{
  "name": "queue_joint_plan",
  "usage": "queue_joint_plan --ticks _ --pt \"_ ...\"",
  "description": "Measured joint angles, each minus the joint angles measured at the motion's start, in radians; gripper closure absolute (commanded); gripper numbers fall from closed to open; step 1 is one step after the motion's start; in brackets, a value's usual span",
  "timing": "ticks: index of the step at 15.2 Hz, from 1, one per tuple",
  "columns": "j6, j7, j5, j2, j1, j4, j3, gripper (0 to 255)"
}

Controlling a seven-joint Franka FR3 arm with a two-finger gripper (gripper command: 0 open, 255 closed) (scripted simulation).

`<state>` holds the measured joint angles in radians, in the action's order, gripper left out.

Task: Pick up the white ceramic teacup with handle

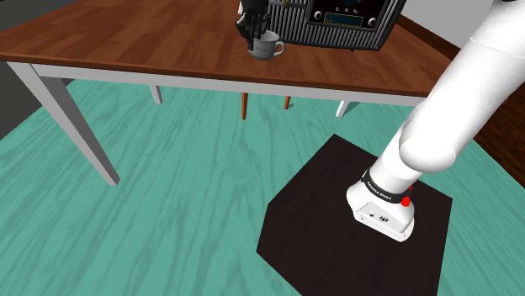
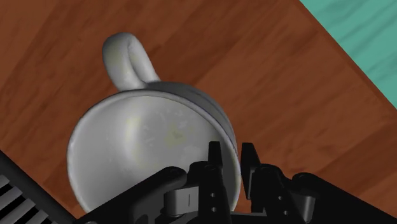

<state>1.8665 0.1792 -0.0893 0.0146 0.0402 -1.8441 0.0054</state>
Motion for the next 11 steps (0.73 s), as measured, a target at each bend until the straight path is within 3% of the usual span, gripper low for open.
queue_joint_plan --ticks 11 --pt "-0.144 -0.011 0.003 0.003 0.001 0.148 0.001 255"
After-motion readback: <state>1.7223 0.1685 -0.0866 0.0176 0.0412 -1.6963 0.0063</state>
